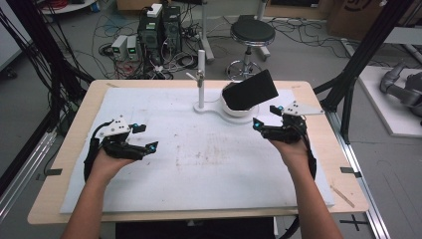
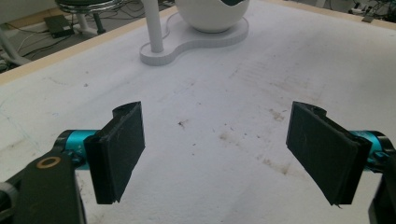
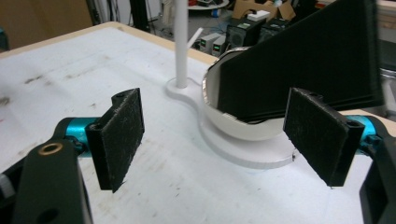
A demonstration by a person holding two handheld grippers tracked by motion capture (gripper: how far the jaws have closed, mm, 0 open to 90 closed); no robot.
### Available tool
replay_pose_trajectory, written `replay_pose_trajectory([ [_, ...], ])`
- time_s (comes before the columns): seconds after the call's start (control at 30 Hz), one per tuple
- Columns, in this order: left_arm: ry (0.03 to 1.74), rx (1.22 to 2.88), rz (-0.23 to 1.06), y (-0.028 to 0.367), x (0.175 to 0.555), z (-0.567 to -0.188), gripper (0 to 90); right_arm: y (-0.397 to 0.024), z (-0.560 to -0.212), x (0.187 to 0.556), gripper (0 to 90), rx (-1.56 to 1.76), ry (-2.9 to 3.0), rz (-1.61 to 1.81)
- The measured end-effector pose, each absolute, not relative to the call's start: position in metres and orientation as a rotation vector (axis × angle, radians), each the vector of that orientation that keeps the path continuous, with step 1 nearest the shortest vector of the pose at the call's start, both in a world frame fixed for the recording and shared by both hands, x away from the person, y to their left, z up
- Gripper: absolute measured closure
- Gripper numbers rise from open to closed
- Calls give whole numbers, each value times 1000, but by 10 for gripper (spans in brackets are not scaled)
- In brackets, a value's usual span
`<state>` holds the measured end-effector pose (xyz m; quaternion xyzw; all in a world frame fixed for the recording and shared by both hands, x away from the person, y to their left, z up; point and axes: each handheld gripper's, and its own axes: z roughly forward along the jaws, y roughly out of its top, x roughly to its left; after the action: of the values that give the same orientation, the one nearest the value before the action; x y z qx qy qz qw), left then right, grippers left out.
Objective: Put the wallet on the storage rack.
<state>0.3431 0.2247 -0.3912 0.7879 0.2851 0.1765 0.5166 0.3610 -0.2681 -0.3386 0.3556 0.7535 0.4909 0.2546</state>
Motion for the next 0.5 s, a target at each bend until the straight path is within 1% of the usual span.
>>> replay_pose_trajectory([
  [0.17, 691, 1873, 422, 228, 344, -392, 194, -263, -356, 354, 208, 933, 2070, 1353],
  [0.5, 692, 1878, 423, 226, 346, -396, 195, -268, -389, 346, 206, 974, 2065, 1412],
])
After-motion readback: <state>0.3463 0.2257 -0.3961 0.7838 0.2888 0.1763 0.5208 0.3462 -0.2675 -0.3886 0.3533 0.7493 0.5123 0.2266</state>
